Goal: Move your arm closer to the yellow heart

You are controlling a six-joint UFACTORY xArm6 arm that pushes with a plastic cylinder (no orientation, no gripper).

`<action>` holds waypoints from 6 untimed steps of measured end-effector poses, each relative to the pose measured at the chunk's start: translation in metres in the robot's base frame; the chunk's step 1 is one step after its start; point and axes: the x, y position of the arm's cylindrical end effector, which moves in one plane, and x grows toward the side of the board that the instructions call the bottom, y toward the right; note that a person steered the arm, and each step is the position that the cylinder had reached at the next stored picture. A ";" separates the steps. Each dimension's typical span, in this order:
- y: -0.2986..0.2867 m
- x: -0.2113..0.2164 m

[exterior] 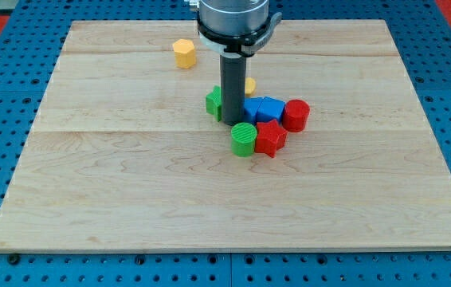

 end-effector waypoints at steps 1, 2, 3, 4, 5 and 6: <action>-0.073 0.003; -0.094 -0.038; -0.089 -0.073; -0.037 -0.084; 0.014 -0.091; 0.023 -0.080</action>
